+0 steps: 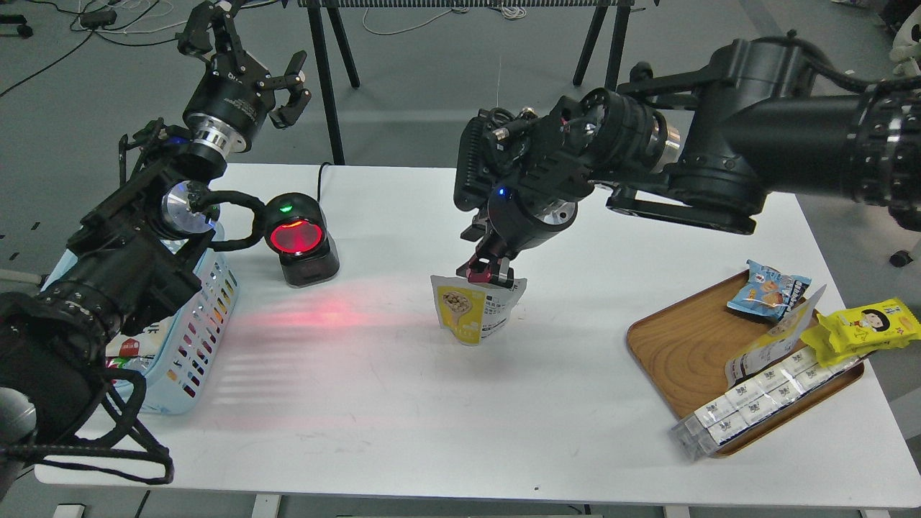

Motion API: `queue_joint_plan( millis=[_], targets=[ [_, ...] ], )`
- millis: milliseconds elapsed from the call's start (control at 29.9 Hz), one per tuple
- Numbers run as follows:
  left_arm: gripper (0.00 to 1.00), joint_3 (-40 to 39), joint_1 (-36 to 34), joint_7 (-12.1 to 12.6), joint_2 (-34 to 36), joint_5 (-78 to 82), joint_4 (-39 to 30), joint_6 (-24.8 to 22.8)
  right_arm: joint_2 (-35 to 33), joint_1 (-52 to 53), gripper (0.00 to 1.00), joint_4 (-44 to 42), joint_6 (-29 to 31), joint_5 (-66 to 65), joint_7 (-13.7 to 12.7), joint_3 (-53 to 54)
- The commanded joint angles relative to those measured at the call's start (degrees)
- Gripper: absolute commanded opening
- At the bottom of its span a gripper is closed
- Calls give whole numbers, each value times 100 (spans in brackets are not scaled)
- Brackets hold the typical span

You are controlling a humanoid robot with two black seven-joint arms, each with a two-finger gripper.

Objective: Scan snack and place in basket
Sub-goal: 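Open the right gripper and withdraw it from the pouch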

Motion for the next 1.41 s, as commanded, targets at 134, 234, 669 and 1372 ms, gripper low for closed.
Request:
queue_joint_plan(
  millis=[134,234,669,1372],
  targets=[
    [100,178,-192,50,53,287,0,0,-1089,-133,93,43,18,280,0,1122],
    [99,417,-376,-3,132,973,-9,0,-1379,-178,96,43,158,1025,0,1263],
    [99,1322,-675,49,211,1913,-896,0,-3312,-1600,97,26,150,4041,0,2299],
    [99,1559,-2134,49,1336,7617,-4665,0,-4456,-3569,99,-370,755,10537,0,2547]
  ],
)
